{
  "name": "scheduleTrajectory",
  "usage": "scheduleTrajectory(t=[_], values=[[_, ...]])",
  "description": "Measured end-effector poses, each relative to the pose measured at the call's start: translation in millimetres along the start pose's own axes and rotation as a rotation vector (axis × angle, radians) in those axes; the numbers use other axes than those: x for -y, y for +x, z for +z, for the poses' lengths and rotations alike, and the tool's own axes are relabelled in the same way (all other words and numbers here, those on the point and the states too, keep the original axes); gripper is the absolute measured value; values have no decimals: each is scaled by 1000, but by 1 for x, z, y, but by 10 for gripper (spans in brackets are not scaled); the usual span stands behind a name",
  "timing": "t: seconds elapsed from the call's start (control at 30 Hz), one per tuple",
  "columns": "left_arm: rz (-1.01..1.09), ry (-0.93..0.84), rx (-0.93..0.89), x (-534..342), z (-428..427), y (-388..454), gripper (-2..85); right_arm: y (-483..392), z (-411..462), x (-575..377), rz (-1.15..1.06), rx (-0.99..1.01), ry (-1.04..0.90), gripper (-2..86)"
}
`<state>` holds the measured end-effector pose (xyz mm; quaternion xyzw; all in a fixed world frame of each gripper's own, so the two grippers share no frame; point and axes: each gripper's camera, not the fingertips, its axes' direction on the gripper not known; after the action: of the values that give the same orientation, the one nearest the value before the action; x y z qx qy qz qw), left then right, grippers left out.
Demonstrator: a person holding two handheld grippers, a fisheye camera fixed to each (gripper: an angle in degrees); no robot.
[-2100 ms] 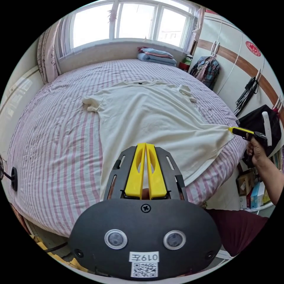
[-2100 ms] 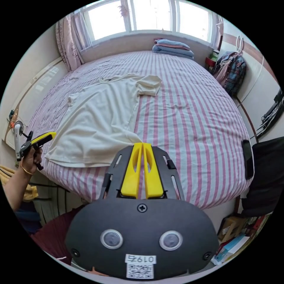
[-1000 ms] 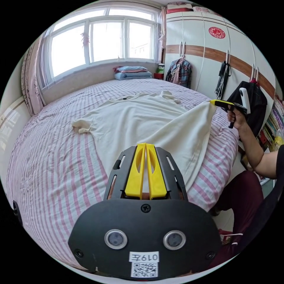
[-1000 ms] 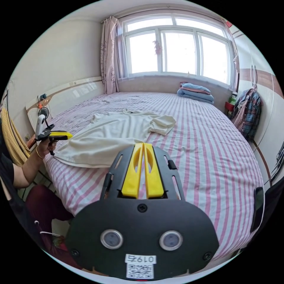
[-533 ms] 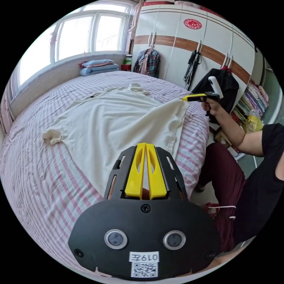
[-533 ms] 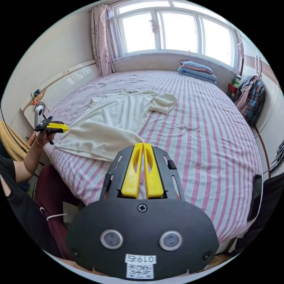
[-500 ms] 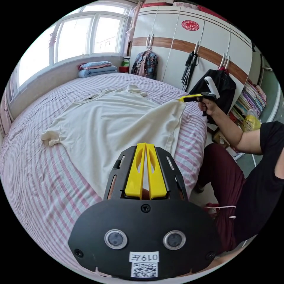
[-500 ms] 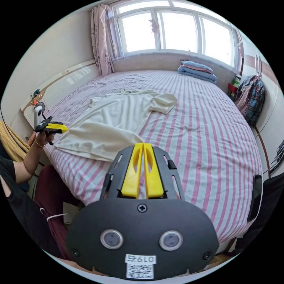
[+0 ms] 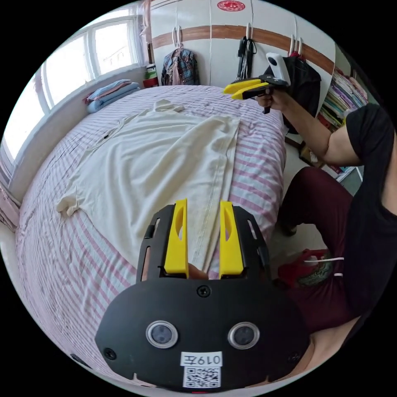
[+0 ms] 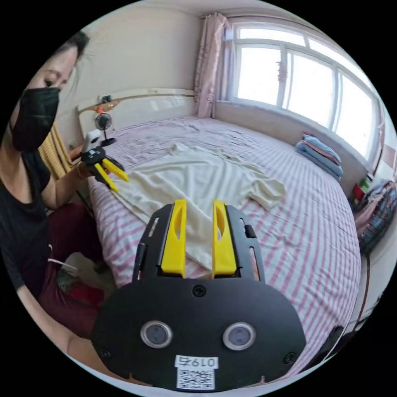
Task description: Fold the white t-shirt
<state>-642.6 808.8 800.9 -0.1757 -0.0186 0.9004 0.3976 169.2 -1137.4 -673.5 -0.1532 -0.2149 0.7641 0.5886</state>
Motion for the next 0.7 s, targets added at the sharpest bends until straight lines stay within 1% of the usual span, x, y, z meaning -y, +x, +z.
scheduleTrajectory(t=[0.03,0.07,0.13,0.27,0.33,0.4,0.47,0.57,0.67,0.7], values=[[35,-28,29,3,2,9,113,-21,13,1,-86,-3,-47,107],[69,-38,50,3,1,19,117,-32,19,1,-128,-13,-82,109],[90,-44,81,0,-3,30,119,-67,43,-7,-253,-89,-221,113],[52,-22,135,-20,-21,45,117,-99,48,-21,-327,-192,-267,111],[11,-21,145,-29,-29,49,117,-115,56,-29,-379,-293,-348,106],[-31,-27,162,-38,-36,54,116,-121,65,-34,-391,-343,-396,103],[-91,-77,194,-49,-39,57,115,-124,74,-38,-393,-348,-422,103],[-114,-123,236,-62,-34,64,115,-133,95,-43,-451,-445,-460,104],[-131,-87,236,-69,-28,67,115,-143,107,-46,-482,-518,-441,86],[-131,-84,236,-69,-26,67,115,-145,111,-48,-490,-541,-432,68]])
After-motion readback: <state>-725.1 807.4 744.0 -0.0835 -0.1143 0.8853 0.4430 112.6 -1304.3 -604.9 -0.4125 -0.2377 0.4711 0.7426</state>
